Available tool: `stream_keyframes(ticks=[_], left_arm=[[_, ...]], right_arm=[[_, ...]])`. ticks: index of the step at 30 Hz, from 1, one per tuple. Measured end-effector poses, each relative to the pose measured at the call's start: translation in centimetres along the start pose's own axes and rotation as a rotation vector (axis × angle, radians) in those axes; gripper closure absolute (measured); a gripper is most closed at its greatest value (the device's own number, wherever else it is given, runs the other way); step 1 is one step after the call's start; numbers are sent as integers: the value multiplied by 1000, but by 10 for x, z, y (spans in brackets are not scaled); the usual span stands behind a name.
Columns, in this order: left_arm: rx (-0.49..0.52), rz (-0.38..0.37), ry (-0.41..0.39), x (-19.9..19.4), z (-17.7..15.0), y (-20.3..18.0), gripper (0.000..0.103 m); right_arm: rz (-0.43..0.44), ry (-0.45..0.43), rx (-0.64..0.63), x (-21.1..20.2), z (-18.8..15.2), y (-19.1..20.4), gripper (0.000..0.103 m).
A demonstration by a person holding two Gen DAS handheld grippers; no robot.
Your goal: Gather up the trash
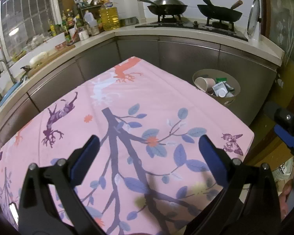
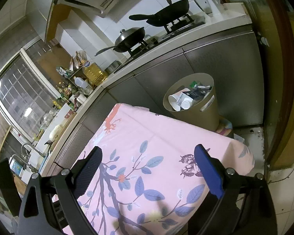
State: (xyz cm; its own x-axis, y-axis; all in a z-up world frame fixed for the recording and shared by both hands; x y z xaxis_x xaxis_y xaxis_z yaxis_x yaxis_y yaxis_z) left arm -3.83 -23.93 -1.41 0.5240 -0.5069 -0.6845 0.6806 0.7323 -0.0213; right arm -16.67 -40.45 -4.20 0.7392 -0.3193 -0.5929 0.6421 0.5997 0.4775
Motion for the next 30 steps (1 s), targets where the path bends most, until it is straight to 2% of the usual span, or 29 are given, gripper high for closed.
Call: stream_keyframes(ticks=[16, 30], left_arm=[[20, -1, 15, 6, 1, -9, 6], [49, -23, -4, -1, 3, -14, 6]], right_arm=[[-2, 15, 20, 5, 3, -7, 12], [-2, 16, 20, 6, 5, -8, 12]])
Point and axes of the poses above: each gripper's, at about its wrist camera, not at the fingertips, and x roughly the way its jaws point, y to its left, z to its top, the point moved 3 cm from there along x, roughly the way its jaws point, and after that the axes turned 12 degrees about -z, right-handed, at the moved point
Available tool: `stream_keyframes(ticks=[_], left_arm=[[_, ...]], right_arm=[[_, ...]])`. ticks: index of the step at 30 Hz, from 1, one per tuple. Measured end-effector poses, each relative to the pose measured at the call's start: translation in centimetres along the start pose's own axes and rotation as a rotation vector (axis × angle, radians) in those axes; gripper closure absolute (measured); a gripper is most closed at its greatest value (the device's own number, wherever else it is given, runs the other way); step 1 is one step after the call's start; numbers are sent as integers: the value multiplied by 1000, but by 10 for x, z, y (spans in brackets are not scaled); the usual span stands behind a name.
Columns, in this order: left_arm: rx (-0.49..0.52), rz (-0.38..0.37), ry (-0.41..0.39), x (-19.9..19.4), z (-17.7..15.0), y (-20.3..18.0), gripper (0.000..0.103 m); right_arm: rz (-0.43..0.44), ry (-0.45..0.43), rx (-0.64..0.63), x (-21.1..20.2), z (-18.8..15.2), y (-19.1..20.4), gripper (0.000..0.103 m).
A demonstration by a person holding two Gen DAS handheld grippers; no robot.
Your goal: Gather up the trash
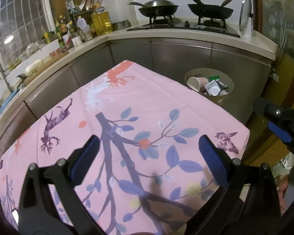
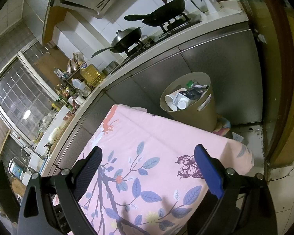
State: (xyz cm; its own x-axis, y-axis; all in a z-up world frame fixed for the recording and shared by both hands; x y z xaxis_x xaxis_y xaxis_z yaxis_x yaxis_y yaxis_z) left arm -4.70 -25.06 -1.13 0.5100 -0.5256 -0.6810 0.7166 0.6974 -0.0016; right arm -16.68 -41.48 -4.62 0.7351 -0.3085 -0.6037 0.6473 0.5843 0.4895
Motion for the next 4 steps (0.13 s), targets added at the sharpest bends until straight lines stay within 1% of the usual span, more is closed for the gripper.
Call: stream_keyframes(ticks=[4], left_arm=[[-11, 1, -5, -3, 0, 4, 6]], right_arm=[[0, -1, -1, 0, 1, 0, 12]])
Point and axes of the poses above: each gripper's, at about its wrist camera, not at the fingertips, and x roughly the way its jaws point, y to its left, z to its top, the point moved 3 cm from there along x, roughly the way its jaws point, and after that the axes turned 12 degrees about -z, right-handed, at the moved point
